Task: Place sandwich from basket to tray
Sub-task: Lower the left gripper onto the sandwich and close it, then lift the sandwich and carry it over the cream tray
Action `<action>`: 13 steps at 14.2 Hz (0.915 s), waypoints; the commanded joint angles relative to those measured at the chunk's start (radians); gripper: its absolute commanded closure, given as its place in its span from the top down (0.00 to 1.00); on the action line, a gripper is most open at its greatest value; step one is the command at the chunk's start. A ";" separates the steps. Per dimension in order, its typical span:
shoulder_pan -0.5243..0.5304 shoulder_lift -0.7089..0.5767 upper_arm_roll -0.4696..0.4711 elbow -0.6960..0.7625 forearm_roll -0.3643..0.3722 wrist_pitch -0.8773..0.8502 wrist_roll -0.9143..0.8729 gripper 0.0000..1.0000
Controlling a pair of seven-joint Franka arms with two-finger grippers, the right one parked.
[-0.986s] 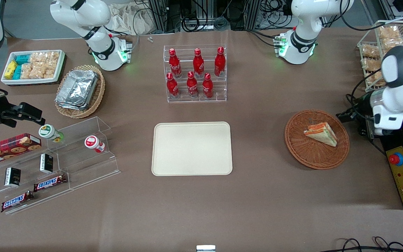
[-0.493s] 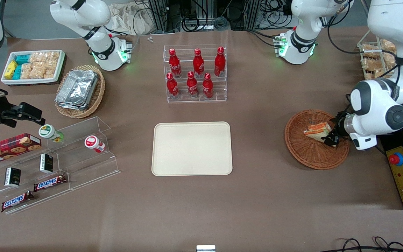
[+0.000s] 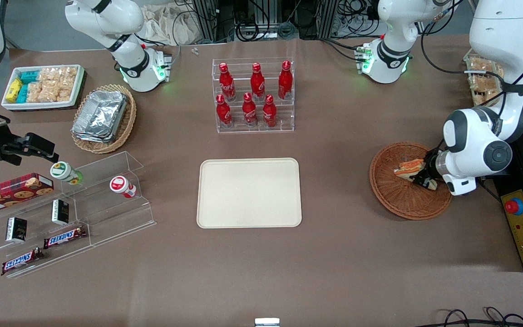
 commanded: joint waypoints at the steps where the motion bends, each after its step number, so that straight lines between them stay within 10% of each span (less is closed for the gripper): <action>1: -0.008 -0.105 0.000 -0.003 0.013 -0.083 -0.017 0.00; 7: -0.008 -0.257 -0.234 0.196 -0.021 -0.438 0.113 0.00; 11: -0.042 -0.134 -0.529 0.258 -0.009 -0.299 0.131 0.00; 13: -0.141 -0.037 -0.563 0.259 0.116 -0.138 0.136 0.00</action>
